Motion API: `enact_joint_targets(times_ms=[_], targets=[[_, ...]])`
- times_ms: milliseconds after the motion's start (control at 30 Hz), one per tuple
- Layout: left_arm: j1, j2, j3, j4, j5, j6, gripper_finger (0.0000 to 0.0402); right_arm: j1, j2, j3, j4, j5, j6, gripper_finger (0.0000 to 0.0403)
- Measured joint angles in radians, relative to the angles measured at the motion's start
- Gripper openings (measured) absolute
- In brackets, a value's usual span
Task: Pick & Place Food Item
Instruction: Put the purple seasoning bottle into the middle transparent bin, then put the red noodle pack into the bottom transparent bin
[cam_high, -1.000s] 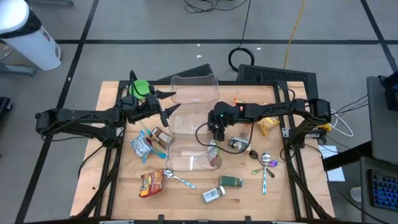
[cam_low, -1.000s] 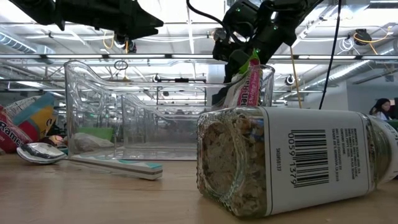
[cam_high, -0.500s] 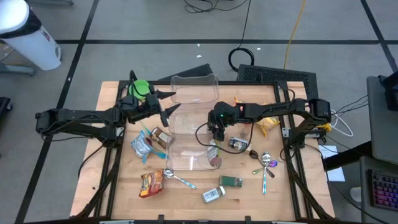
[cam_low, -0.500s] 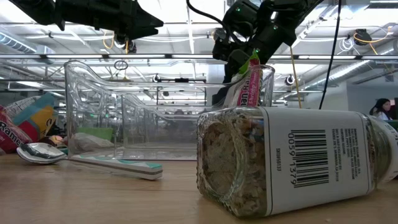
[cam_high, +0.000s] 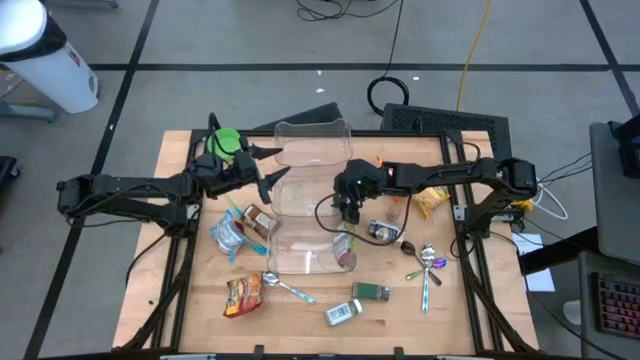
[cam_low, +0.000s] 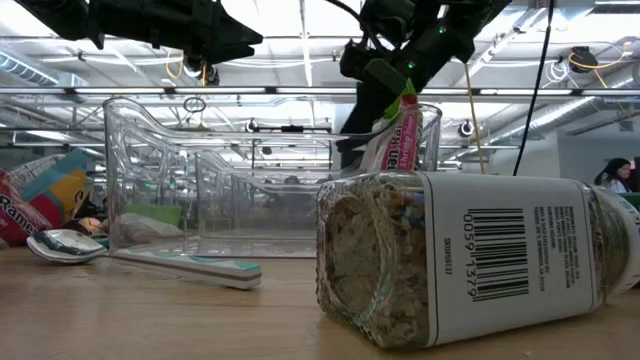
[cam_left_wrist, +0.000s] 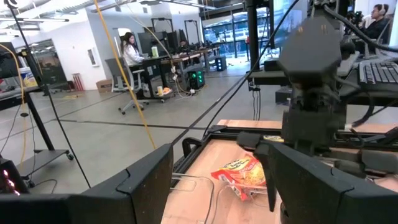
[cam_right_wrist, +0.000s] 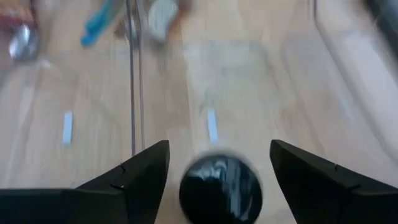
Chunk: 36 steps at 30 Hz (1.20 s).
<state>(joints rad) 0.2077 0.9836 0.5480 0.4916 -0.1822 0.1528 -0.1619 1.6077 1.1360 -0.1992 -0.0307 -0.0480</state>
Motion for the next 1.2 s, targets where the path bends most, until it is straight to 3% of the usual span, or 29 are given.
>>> enact_joint_targets(times_ms=[567, 800, 967, 1200], targets=[[0.000, 0.000, 0.000, -0.002, 0.000, 0.000, 0.0267, 0.001, -0.127, 0.003, -0.026, -0.007, 0.010, 0.0269], [-0.001, 0.000, 0.000, 0.037, 0.009, -0.066, 0.0267, 0.000, -0.193, 0.004, 0.014, -0.153, 0.044, 0.0263], [-0.008, 0.000, 0.000, 0.054, 0.110, -0.109, 0.0266, 0.004, -0.194, 0.003, 0.061, -0.263, 0.046, 0.0263], [-0.058, -0.008, 0.000, 0.058, 0.149, -0.099, 0.0267, 0.037, -0.155, -0.047, 0.232, -0.261, 0.094, 0.0263]])
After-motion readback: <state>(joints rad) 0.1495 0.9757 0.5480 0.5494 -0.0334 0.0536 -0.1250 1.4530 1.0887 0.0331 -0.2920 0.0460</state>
